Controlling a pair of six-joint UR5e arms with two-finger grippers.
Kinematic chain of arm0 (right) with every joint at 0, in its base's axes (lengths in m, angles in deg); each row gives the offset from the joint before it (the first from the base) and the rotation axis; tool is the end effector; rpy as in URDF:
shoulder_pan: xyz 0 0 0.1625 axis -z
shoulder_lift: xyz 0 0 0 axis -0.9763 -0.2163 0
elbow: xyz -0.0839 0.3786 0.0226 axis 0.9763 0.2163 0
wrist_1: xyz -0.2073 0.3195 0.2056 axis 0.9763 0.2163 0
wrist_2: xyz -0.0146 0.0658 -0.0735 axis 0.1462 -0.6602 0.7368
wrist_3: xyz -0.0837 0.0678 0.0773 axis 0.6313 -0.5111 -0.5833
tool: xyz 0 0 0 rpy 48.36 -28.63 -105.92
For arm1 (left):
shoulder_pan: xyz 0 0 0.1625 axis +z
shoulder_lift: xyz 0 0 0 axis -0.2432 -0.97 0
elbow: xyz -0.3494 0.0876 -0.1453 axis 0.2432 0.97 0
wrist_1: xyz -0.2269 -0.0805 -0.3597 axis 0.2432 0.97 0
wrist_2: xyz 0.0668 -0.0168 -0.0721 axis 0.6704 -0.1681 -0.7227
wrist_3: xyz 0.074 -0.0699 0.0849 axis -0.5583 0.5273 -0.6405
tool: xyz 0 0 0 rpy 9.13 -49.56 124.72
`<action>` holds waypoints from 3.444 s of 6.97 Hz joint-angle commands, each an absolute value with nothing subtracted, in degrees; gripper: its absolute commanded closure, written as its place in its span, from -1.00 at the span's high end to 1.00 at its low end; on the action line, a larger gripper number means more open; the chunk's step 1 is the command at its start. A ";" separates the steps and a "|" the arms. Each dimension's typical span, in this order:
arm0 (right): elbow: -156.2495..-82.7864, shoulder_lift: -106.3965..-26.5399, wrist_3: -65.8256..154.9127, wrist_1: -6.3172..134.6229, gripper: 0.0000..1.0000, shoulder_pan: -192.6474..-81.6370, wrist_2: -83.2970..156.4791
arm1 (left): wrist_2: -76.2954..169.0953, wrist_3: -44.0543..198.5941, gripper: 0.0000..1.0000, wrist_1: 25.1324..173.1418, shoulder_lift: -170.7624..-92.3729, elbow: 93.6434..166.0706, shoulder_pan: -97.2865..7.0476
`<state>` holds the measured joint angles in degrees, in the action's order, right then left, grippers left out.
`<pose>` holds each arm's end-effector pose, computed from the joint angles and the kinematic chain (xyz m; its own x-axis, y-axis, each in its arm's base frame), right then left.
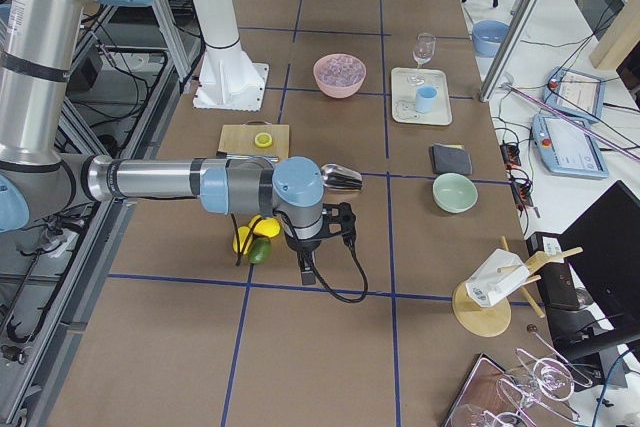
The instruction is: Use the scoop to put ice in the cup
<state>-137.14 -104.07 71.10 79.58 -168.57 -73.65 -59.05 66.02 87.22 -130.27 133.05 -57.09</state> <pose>0.0498 -0.3955 0.6056 0.7203 -0.1723 0.6720 0.1089 0.9847 0.1359 0.1578 -0.6285 0.3989 0.6542 0.5520 -0.5170 -0.2190 0.7926 0.5690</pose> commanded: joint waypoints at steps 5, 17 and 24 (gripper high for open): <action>-136.30 -103.80 70.27 79.60 1.00 -168.57 -73.72 | -67.59 65.97 1.00 78.04 -115.44 131.60 -75.47; -136.39 -103.89 67.64 79.16 1.00 -168.57 -73.63 | -66.89 54.28 1.00 78.04 -107.49 134.16 -76.63; -136.39 -103.89 64.12 78.90 1.00 -168.57 -73.63 | -66.89 54.28 1.00 77.96 -107.49 133.99 -76.54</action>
<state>-136.39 -103.89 64.14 78.90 -168.57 -73.63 -66.89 54.31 78.00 -107.50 134.03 -76.54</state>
